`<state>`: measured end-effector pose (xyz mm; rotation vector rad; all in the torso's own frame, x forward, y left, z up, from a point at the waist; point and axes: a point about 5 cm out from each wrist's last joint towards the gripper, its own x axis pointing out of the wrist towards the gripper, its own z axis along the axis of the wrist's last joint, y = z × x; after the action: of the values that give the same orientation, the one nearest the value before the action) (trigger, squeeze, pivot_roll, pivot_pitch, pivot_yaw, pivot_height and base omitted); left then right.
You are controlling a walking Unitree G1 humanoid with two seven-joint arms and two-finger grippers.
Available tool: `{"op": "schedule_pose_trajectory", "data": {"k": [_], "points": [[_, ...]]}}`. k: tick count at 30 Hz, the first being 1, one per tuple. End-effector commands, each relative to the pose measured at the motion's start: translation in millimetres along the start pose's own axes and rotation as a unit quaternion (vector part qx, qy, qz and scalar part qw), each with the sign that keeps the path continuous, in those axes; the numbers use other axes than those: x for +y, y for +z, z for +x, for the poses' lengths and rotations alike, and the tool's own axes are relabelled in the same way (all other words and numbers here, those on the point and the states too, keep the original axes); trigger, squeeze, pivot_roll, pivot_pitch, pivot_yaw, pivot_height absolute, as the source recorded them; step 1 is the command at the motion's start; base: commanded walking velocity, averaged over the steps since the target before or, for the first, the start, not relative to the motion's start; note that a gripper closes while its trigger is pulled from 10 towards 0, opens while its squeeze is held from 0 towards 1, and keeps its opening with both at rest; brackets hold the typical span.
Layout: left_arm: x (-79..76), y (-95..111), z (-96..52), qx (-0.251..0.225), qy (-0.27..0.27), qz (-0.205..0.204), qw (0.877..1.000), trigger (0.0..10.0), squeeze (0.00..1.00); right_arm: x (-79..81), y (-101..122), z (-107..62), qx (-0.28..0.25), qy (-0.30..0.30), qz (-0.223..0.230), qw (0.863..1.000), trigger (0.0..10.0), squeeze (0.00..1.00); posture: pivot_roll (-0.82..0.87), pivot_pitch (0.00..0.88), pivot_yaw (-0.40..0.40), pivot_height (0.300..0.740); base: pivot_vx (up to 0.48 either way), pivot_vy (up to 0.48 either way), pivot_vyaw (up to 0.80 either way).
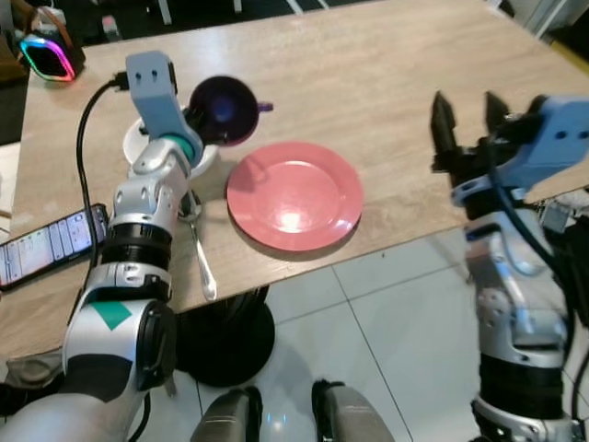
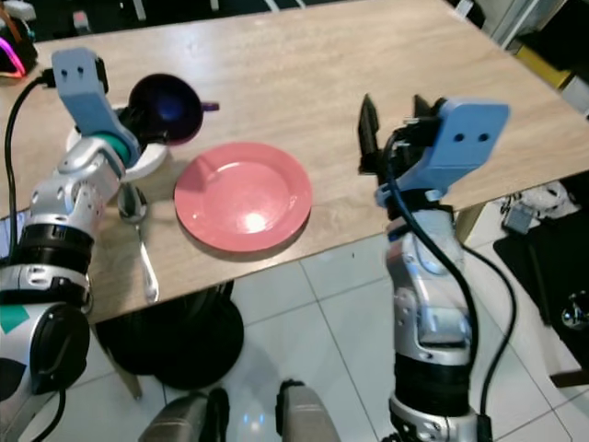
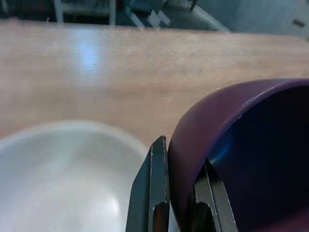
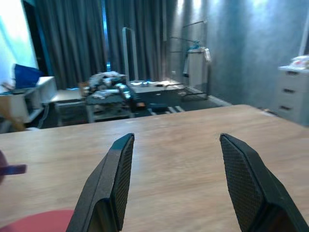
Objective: Setting the table
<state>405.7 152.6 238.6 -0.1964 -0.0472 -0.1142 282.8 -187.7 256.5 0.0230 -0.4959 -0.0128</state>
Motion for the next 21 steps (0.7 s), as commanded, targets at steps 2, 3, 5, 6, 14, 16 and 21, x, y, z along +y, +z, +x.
{"op": "schedule_pose_trajectory", "data": {"k": [2,3,5,6,14,16,21], "points": [[-10.1,21,5.3,-0.044,-0.027,0.007,0.999,10.0,0.0,-9.1,3,-7.7,0.005,-0.027,-0.016,1.0,10.0,0.0,-0.21,0.175,0.086,0.74,0.0,0.0,0.0],[-10.1,21,5.3,-0.044,-0.027,0.007,0.999,10.0,0.0,-9.1,3,-7.7,0.005,-0.027,-0.016,1.0,10.0,0.0,-0.21,0.175,0.086,0.74,0.0,0.0,0.0],[-17.7,25,11.2,-0.041,-0.041,-0.013,0.998,10.0,0.0,-10.4,6,-11.3,0.004,-0.035,-0.021,0.999,10.0,0.0,-0.23,0.186,0.098,0.74,0.0,0.0,0.0],[-17.7,25,11.2,-0.041,-0.041,-0.013,0.998,10.0,0.0,-10.4,6,-11.3,0.004,-0.035,-0.021,0.999,10.0,0.0,-0.23,0.186,0.098,0.74,0.0,0.0,0.0],[-20.8,16,17.4,-0.016,-0.014,-0.024,0.999,10.0,0.0,-11.7,13,-19.7,0.009,-0.048,-0.029,0.998,10.0,0.0,-0.27,0.198,0.106,0.74,0.0,0.0,0.0],[-20.4,14,17.5,-0.014,-0.011,-0.025,1.0,10.0,0.0,-12.3,13,-21.0,0.011,-0.049,-0.031,0.998,10.0,0.0,-0.27,0.198,0.106,0.74,0.0,0.0,0.0],[-16.3,10,18.8,-0.018,0.007,-0.015,1.0,10.0,0.58,-14.0,15,-24.8,0.017,-0.054,-0.034,0.998,10.0,0.0,-0.27,0.198,0.106,0.74,0.0,0.0,0.0]]}}
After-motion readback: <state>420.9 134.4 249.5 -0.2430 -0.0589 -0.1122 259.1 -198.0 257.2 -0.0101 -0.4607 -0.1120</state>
